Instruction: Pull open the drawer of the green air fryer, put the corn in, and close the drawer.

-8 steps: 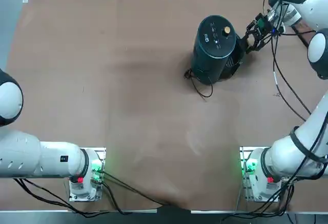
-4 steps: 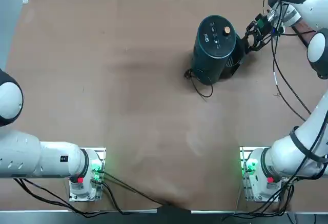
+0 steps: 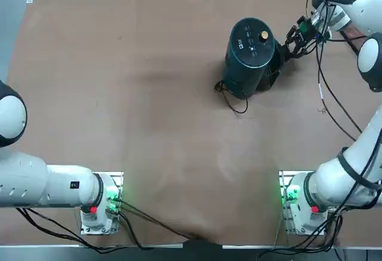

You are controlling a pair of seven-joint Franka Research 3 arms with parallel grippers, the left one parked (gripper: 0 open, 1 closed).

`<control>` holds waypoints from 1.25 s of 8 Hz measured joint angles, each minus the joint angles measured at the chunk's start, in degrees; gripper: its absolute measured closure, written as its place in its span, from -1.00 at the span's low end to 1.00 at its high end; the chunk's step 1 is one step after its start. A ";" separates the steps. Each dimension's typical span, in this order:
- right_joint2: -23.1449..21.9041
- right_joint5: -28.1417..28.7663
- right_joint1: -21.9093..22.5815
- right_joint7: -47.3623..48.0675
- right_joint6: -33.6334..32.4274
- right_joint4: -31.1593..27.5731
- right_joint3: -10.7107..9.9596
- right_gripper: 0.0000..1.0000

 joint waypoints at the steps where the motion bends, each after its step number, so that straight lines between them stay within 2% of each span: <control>1: -0.10 0.00 0.20 0.00 0.00 0.08 0.03 0.10; 5: -1.31 0.00 3.15 0.03 0.12 0.22 0.19 0.10; 10: -2.04 -0.01 4.53 0.03 0.14 0.21 0.23 0.10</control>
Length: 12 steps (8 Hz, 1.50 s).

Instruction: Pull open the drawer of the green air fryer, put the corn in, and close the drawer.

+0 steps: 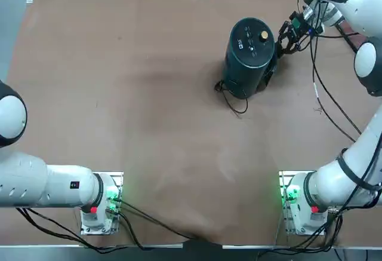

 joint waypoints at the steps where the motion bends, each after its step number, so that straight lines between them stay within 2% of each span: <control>1: -0.18 0.00 0.29 0.00 0.00 -0.02 0.03 0.10; 12: -0.27 1.81 2.36 0.28 2.84 -2.56 0.06 0.10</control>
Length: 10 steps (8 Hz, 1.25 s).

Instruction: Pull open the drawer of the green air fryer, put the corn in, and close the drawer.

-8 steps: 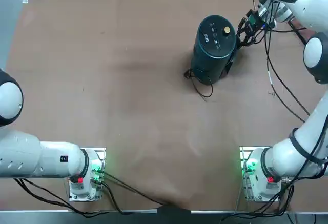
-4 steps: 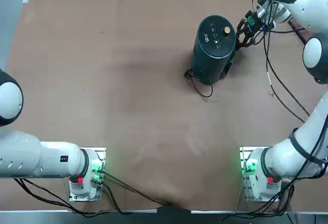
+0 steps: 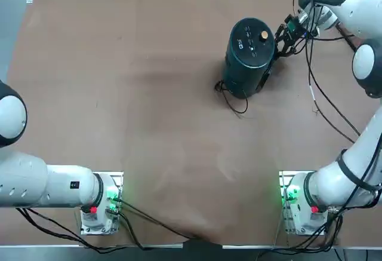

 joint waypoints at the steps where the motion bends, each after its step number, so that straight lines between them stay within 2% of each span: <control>1: 0.00 0.48 0.38 0.00 0.14 -0.17 0.00 0.10; 10: -0.51 0.59 1.60 0.09 0.22 -0.38 0.02 0.10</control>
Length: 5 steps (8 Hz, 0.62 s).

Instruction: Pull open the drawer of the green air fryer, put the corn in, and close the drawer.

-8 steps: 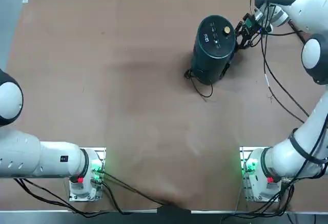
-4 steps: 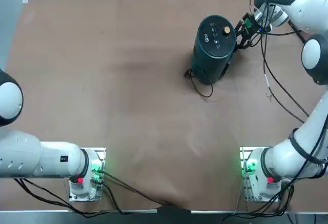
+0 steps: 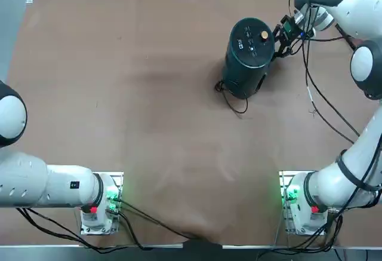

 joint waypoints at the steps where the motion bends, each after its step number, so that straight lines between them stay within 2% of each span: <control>1: 0.00 0.01 0.04 0.00 0.03 -0.04 0.00 0.10; 3: -0.03 0.01 0.27 0.01 0.21 -0.19 -0.05 0.10; 5: -0.09 0.02 0.63 0.01 0.27 -0.33 -0.06 -0.04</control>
